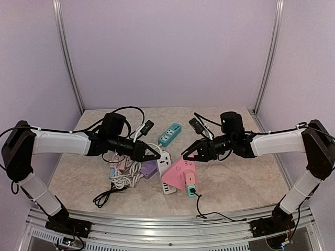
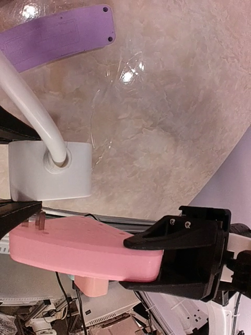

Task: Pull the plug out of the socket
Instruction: Remove the plug from the socket.

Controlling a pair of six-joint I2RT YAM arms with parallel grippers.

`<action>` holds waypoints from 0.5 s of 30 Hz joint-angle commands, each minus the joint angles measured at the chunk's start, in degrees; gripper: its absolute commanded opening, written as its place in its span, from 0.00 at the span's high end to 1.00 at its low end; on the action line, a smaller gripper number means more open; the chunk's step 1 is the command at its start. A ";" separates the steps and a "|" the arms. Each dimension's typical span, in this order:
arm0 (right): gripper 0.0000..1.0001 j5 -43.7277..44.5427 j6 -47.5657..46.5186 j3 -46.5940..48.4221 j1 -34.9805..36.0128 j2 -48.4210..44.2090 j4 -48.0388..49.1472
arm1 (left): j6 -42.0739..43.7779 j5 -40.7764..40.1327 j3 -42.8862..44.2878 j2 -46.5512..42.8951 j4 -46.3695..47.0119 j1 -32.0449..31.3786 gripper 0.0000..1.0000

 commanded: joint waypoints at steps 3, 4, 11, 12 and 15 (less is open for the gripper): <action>1.00 -6.21 3.88 0.34 0.51 -4.70 3.52 | 0.36 2.50 0.09 -1.74 2.58 0.69 0.78; 1.00 -6.32 4.01 0.23 0.50 -5.25 3.23 | 0.36 2.41 0.01 -1.81 2.55 0.77 0.78; 1.00 -4.61 1.68 0.75 0.45 -8.23 -1.77 | -0.01 2.10 -0.04 -1.68 3.08 0.98 0.78; 1.00 -3.99 1.33 0.78 0.45 -8.57 -2.32 | -0.12 1.96 0.12 -1.66 3.15 0.98 0.78; 1.00 -0.96 0.01 1.24 0.40 -9.68 -4.27 | -0.72 0.00 0.18 -1.49 3.26 1.06 0.78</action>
